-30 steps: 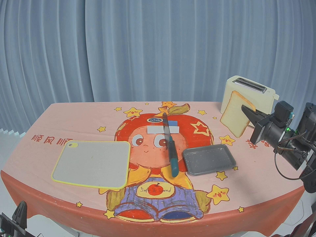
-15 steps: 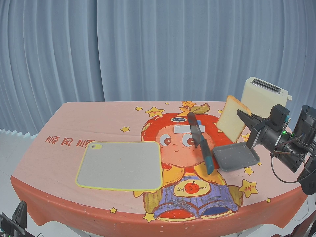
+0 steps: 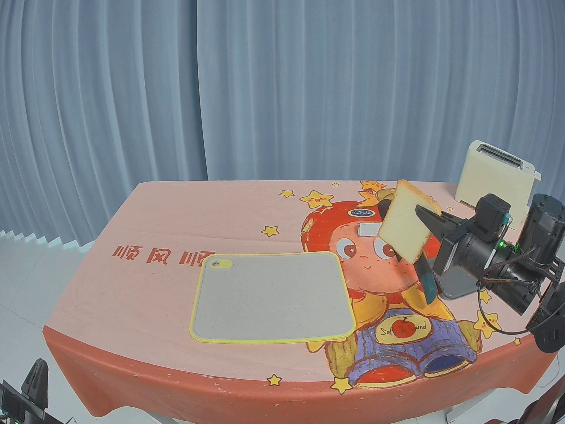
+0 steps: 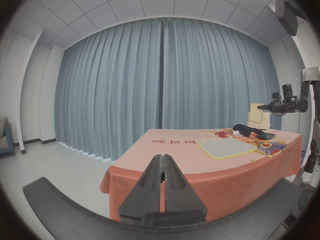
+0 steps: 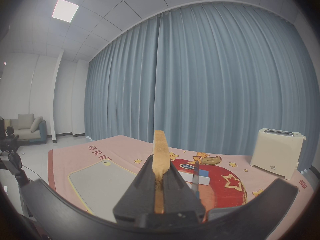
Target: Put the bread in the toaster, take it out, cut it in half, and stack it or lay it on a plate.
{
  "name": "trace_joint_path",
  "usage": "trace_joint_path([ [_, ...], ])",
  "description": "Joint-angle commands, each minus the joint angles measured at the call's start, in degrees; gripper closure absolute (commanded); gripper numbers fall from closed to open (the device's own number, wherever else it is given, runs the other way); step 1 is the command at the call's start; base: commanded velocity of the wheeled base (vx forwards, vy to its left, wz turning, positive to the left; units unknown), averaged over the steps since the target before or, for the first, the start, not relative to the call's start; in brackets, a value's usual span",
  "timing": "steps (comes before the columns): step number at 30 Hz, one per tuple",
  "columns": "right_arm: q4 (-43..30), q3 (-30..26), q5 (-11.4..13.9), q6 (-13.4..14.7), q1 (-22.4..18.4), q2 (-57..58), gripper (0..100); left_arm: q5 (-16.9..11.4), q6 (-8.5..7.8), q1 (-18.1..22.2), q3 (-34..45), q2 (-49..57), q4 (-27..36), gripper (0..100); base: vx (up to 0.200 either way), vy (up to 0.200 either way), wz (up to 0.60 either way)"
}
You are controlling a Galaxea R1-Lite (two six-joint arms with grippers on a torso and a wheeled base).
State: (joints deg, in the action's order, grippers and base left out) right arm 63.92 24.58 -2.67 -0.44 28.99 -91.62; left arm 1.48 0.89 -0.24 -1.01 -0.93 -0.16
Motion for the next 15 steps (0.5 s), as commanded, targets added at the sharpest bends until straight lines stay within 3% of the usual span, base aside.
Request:
trace_joint_path([
  [1,0.1,-0.5,-0.1,0.0,1.2,-0.6,100,0.0,-0.01,0.0,1.0,0.0,0.0,100,0.000,0.000,0.00],
  [10,0.2,-0.8,-1.8,0.2,3.8,-3.5,100,0.0,-0.01,0.0,1.0,0.0,0.0,100,0.000,0.000,0.00],
  [15,0.2,-0.6,-1.9,1.9,4.8,-3.9,100,0.0,-0.10,0.0,1.0,0.0,0.0,100,0.000,0.200,0.00],
])
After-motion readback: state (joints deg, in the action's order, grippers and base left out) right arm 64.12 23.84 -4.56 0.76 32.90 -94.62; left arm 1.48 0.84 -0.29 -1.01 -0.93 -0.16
